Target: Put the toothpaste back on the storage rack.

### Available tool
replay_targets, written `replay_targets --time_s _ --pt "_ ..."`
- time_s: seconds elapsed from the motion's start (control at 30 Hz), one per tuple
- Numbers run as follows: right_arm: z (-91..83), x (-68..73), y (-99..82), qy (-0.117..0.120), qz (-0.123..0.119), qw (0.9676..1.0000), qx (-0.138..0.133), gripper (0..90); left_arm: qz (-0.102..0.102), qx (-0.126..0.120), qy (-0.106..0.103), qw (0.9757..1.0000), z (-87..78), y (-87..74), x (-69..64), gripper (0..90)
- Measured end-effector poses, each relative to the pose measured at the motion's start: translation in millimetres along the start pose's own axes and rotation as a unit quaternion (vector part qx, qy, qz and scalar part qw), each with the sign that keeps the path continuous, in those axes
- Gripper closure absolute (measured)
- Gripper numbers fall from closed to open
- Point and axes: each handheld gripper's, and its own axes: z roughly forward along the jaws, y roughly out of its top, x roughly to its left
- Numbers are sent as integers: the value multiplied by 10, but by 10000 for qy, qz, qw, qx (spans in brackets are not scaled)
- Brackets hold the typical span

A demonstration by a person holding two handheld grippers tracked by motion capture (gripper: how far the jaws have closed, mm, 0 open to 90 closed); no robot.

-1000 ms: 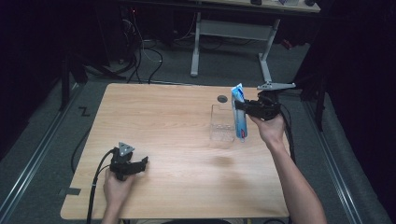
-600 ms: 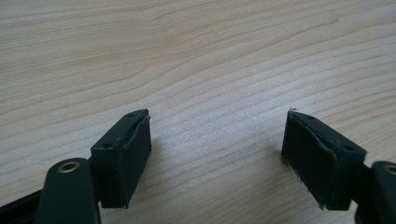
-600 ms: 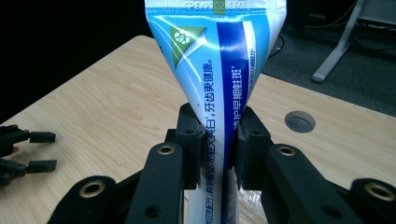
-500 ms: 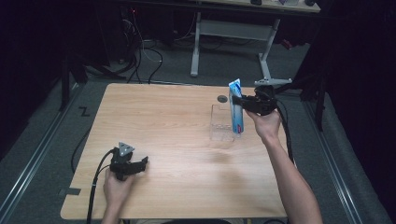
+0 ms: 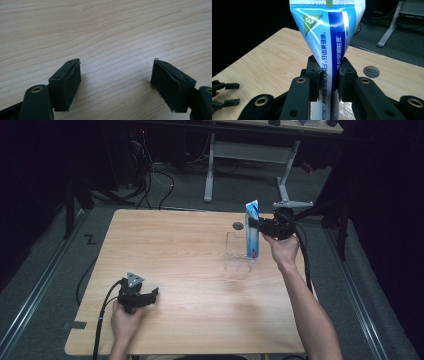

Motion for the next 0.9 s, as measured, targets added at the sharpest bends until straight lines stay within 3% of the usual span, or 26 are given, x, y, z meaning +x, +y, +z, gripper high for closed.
replay_targets --time_s 0.3,0.9 --pt "89 41 55 -62 -19 10000 -34 749 -1 1 0 10000 0 0 0 244" --pt "220 -22 30 -364 115 9992 -141 747 -2 -2 0 10000 0 0 0 244"
